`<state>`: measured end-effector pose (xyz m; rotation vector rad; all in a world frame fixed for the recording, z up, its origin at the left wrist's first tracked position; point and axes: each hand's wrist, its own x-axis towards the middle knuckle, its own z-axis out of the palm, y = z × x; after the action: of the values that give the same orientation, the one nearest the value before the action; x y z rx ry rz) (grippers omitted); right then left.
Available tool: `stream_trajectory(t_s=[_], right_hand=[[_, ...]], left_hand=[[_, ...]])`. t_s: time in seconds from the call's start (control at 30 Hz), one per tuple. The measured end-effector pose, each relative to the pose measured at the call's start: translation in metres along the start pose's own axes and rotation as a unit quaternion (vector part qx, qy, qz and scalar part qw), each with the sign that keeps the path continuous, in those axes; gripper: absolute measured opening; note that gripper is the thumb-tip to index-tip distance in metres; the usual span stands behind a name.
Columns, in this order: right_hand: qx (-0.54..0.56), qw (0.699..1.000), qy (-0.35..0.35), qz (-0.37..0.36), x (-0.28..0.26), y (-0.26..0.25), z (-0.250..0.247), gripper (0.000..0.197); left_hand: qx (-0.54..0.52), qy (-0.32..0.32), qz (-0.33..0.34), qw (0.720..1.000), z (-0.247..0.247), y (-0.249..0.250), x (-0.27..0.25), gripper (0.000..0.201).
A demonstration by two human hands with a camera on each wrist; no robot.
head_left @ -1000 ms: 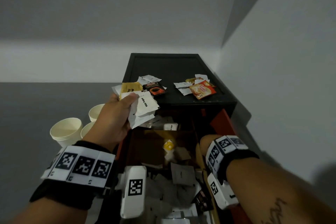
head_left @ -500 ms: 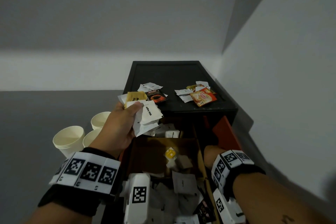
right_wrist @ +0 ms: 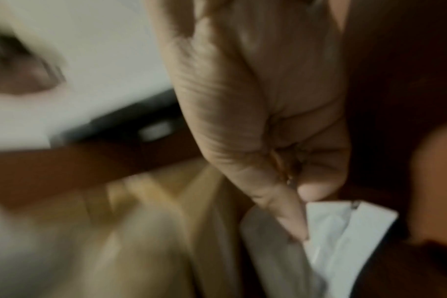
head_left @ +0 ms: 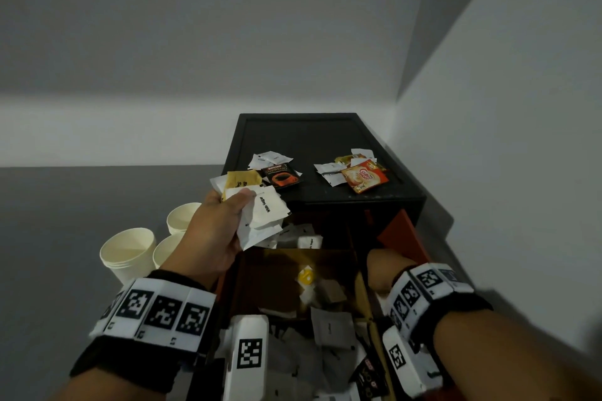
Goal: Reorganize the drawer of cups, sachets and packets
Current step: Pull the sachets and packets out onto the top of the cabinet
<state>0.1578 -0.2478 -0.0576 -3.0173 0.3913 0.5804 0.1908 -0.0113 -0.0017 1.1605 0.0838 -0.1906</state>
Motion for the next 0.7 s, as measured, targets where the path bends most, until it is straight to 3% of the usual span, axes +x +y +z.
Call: stream_trajectory(t_s=[0.07,0.17,0.2,0.3,0.37,0.5,0.6,0.7], right_hand=[[0.033,0.999,0.01,-0.001,-0.003,0.002,-0.021,0.025],[0.165,0.982,0.094,-0.017,-0.011,0.008,-0.065,0.011],[0.247,0.962,0.111,-0.024,-0.014,0.01,-0.076,0.008],[0.511,0.85,0.125,-0.003,-0.015,0.012,-0.097,0.018],[0.59,0.798,0.124,0.015,-0.01,0.009,-0.103,0.024],[0.666,0.736,0.098,0.065,0.007,0.006,-0.108,0.031],[0.68,0.718,0.098,0.112,0.016,0.006,-0.106,0.033],[0.628,0.762,0.147,0.059,0.036,0.011,-0.102,0.034]], left_hand=[[-0.006,0.006,0.001,1.0,-0.003,0.001,0.001,0.033],[-0.017,0.01,0.007,1.0,-0.006,0.002,0.002,0.036],[-0.019,0.009,0.007,1.0,-0.006,0.003,0.002,0.037],[-0.018,0.012,0.004,1.0,-0.004,0.004,0.0,0.035],[-0.013,0.013,0.002,1.0,-0.003,0.005,-0.001,0.035],[0.002,0.011,-0.001,1.0,-0.001,0.006,-0.001,0.029],[0.01,0.001,-0.001,1.0,0.0,0.007,0.001,0.031],[0.011,0.002,-0.003,1.0,0.001,0.008,0.004,0.029]])
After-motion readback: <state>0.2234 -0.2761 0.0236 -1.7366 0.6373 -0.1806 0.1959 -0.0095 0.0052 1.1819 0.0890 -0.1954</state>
